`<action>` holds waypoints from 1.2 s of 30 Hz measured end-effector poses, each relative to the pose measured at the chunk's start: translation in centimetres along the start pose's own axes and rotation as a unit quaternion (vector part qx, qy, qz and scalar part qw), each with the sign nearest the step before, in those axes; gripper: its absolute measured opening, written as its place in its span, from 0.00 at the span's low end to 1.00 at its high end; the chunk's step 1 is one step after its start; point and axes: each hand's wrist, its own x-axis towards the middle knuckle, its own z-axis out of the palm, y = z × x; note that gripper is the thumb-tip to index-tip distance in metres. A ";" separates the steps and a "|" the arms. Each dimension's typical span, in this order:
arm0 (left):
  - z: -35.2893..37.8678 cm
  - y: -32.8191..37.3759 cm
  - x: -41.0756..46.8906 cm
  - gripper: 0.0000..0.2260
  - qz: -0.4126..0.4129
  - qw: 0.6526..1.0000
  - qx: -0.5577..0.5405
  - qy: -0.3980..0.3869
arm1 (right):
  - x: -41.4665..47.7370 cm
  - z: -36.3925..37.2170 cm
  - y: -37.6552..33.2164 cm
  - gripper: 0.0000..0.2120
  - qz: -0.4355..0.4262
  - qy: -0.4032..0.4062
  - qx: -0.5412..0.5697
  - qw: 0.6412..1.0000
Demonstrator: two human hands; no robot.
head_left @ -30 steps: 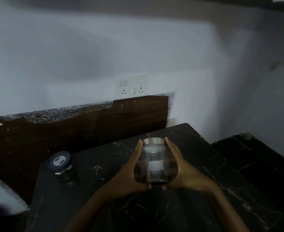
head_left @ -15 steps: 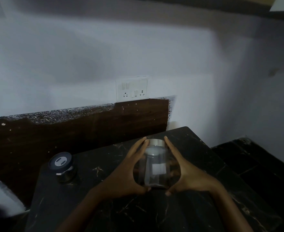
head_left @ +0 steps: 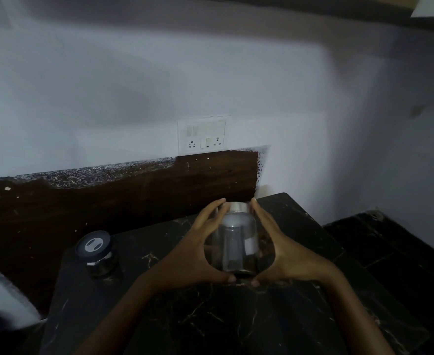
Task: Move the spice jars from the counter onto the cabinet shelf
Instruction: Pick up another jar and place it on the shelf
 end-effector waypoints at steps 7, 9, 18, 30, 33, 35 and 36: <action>-0.3 1.5 0.2 0.59 -0.029 0.982 0.181 -0.056 | 0.3 -0.2 -0.7 0.59 -0.016 0.028 -0.066 0.997; -0.1 2.0 0.5 0.57 -0.034 0.972 0.222 -0.065 | 0.6 0.1 -1.1 0.58 -0.024 0.033 -0.090 0.995; -1.6 1.3 0.5 0.51 0.001 0.994 0.104 -0.014 | 0.4 -1.3 -1.7 0.63 -0.019 -0.022 -0.070 0.997; -1.9 1.8 1.6 0.53 0.001 0.984 0.179 -0.019 | 1.3 -1.3 -2.0 0.61 -0.034 0.035 -0.110 0.993; -2.0 1.8 1.3 0.52 0.012 0.992 0.128 0.003 | 1.1 -1.8 -2.0 0.63 -0.031 0.016 -0.098 0.995; -1.9 1.8 1.0 0.53 0.008 0.998 0.062 0.008 | 1.1 -2.1 -2.1 0.63 -0.022 0.002 -0.095 0.995; -1.8 1.8 1.0 0.54 0.008 0.999 0.044 0.006 | 1.1 -2.2 -2.2 0.63 -0.019 0.001 -0.092 0.996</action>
